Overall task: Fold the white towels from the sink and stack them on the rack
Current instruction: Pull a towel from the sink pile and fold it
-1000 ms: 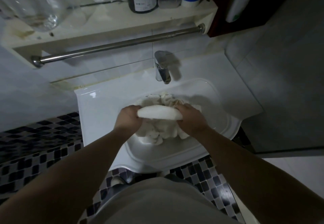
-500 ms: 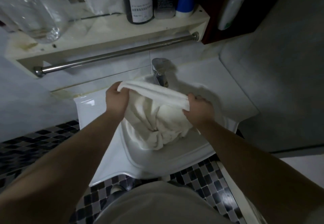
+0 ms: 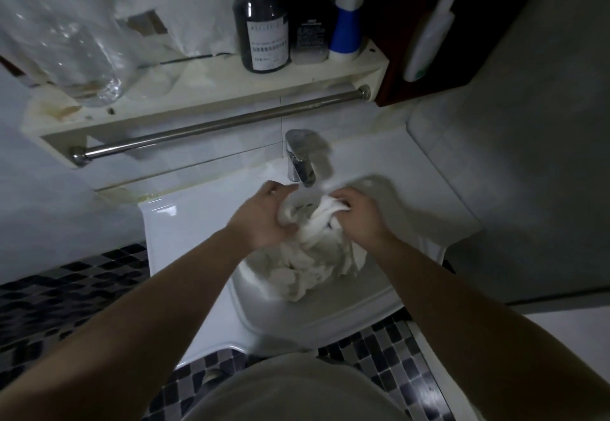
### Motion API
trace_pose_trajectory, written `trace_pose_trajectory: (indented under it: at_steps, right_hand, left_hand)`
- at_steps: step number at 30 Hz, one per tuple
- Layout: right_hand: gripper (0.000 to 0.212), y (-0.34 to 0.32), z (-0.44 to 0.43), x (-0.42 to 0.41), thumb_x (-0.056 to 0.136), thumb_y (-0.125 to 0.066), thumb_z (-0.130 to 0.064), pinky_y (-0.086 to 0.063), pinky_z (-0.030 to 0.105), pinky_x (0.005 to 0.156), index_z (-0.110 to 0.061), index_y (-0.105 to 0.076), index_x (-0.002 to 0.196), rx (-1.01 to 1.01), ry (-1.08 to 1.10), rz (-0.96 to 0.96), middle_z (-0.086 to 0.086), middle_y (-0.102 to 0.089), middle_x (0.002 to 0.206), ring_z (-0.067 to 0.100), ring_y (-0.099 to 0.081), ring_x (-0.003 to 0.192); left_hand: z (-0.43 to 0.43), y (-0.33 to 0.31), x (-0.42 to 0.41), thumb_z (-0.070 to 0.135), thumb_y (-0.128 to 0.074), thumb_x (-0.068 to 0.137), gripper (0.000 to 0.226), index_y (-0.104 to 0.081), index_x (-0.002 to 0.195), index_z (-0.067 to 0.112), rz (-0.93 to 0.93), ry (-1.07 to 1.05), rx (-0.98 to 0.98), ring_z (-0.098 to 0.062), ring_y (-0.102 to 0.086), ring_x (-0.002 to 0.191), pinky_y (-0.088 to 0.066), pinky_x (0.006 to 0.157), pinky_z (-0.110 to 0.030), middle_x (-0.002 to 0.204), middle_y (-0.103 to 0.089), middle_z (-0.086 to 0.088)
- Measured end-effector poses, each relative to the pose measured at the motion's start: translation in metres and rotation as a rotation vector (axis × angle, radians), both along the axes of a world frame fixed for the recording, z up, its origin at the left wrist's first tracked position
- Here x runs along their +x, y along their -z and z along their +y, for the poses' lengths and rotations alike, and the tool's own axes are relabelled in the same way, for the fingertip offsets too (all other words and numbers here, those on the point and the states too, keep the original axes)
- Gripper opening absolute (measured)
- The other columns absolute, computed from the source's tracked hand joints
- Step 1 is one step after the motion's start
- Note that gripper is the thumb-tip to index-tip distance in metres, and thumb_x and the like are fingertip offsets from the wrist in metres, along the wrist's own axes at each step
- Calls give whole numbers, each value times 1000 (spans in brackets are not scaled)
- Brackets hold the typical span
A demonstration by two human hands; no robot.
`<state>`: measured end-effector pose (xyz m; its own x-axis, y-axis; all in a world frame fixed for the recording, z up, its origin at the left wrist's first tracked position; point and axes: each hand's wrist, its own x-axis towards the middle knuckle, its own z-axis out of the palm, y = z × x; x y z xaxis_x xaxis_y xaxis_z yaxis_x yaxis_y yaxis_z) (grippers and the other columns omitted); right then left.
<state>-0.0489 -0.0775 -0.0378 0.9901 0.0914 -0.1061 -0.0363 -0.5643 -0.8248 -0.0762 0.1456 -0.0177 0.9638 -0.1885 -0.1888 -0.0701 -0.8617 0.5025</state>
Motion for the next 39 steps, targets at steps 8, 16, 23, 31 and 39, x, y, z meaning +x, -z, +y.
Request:
trace_pose_trajectory:
  at_steps: [8, 16, 23, 31, 39]
  right_hand:
    - [17, -15, 13, 14, 88, -55, -14, -49, 31, 77, -15, -65, 102, -629, -334, -171, 9, -70, 96, 31, -65, 90]
    - [24, 22, -27, 5, 89, -56, -13, -50, 30, 84, -14, -73, 106, -543, -203, 63, 12, -74, 104, 33, -67, 99]
    - [36, 16, -6, 6, 81, -80, -25, -43, 16, 79, -18, -71, 115, -159, -201, 54, -1, -73, 107, 12, -66, 95]
    - [63, -10, 40, 17, 75, -85, -26, -53, 26, 79, -36, -57, 131, 61, -467, 136, -9, -67, 103, -4, -64, 88]
    - [27, -18, 10, 18, 74, -67, -46, -42, 12, 60, -20, -71, 80, -223, -375, 1, -14, -67, 74, -4, -62, 68]
  left_hand:
    - [-6, 6, 3, 25, -54, 90, 30, -70, 114, 32, -91, -333, -102, -31, -68, 94, -56, 82, -37, 102, -74, -6]
    - [72, 35, -4, 21, -51, 91, 32, -73, 114, 24, -16, -705, -49, -39, -60, 113, -48, 95, -37, 116, -71, -14]
    - [57, 17, -5, 2, -73, 77, 58, -62, 131, 23, 167, -543, -364, -29, -62, 111, -52, 96, -38, 121, -66, -8]
    - [3, -19, 2, 1, -80, 75, 52, -58, 117, 20, 134, -119, -555, -15, -68, 90, -55, 78, -25, 117, -61, 4]
    - [12, -4, -9, 9, -75, 74, 34, -67, 105, 20, -113, -13, -192, -16, -63, 85, -44, 76, -12, 100, -61, -1]
